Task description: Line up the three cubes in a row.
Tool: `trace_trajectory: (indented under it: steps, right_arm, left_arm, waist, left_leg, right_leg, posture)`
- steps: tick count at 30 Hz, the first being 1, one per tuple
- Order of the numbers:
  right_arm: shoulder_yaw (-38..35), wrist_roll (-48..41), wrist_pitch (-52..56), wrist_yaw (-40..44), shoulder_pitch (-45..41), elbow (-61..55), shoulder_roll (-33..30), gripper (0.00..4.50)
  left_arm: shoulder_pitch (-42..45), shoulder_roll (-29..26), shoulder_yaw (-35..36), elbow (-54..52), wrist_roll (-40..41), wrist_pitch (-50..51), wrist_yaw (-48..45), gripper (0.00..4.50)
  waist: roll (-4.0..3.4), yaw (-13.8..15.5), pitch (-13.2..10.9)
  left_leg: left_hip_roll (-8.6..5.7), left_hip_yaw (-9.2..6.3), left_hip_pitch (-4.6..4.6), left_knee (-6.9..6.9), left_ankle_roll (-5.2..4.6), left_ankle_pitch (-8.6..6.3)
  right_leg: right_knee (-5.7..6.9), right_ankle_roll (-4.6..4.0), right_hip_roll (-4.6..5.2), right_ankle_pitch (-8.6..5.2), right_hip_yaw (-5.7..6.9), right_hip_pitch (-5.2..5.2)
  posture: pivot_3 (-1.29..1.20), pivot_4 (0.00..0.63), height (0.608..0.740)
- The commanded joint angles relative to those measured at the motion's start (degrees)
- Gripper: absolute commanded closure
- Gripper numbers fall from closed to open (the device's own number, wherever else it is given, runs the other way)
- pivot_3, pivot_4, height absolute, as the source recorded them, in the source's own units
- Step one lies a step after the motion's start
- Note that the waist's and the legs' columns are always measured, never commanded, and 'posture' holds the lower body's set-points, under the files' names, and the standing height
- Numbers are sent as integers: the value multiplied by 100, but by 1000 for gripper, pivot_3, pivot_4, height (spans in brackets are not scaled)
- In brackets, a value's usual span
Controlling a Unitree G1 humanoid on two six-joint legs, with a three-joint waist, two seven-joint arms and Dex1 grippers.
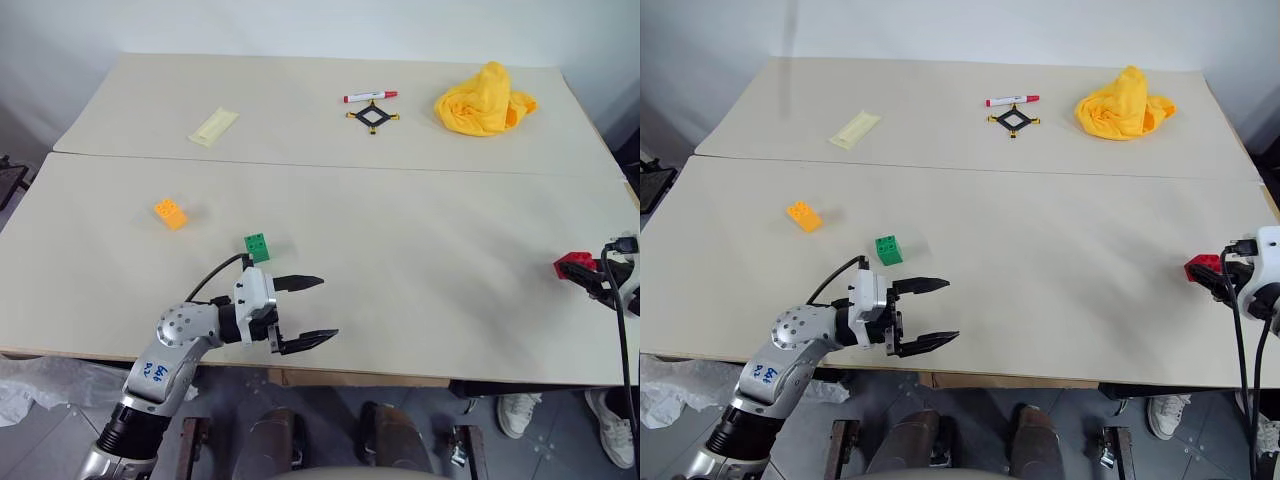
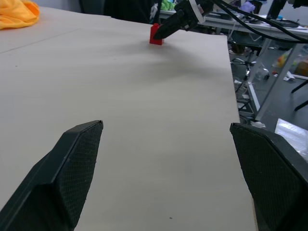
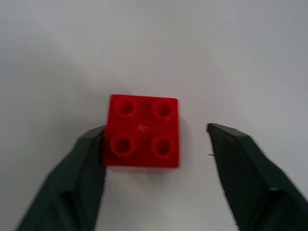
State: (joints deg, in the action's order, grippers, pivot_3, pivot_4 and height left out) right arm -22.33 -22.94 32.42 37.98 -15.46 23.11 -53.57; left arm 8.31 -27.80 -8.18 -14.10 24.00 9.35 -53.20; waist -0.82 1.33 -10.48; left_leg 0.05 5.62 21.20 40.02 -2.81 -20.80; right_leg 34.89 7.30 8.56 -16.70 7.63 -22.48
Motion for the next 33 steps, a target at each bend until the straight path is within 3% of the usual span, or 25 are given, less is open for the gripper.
trace_trajectory:
  steps: [1,8,14,19,26,30,33]
  right_arm:
    - [35,-51,-240,524,-223,-24,-89,2883]
    - [1129,-237,-805,2962,-768,-1196,-288,3005]
    - [2837,641,-2139,4525,-2357,-415,388,3005]
    - [3372,1201,-3115,4858,-3061,697,996,3005]
    - [3607,1592,-3638,5012,-3468,1609,1508,3005]
    - [3547,1672,-3272,4674,-3519,1720,1670,3005]
    - [3417,1605,-3569,4730,-3459,1599,1630,2064]
  left_arm:
    - [-49,-84,206,-185,28,-104,-14,0]
    - [-307,-246,624,-46,117,-200,-108,0]
    - [-536,-341,769,48,83,-268,-226,0]
    - [-674,-320,835,-170,114,-200,-117,0]
    - [-856,-351,948,-351,135,-139,-11,0]
    - [-929,-380,1046,-425,121,-145,70,0]
    - [-964,-383,1165,-461,129,-168,156,0]
  waist:
    - [0,-3,0]
    - [-4,-67,-3]
    - [2,-151,-7]
    - [4,-120,-7]
    - [5,-156,-8]
    - [5,-174,-8]
    - [5,-181,-8]
  left_leg:
    - [0,0,0,0,0,0]
    - [9,-2,-1,-1,3,0]
    - [7,-4,-2,0,4,-1]
    - [-3,-20,10,0,5,-1]
    - [0,-20,9,0,5,-1]
    - [3,-20,8,0,5,-1]
    - [6,-19,5,2,6,0]
  right_leg:
    - [0,0,0,0,0,0]
    - [-1,1,-6,0,2,-2]
    - [-4,0,-5,0,4,-1]
    - [-11,0,2,0,17,1]
    - [-11,1,0,0,17,1]
    - [-11,1,-1,0,16,2]
    - [-7,0,-2,0,15,2]
  posture:
    - [0,150,740]
    - [0,150,740]
    - [0,150,740]
    - [0,150,740]
    - [0,150,740]
    - [0,150,740]
    - [0,150,740]
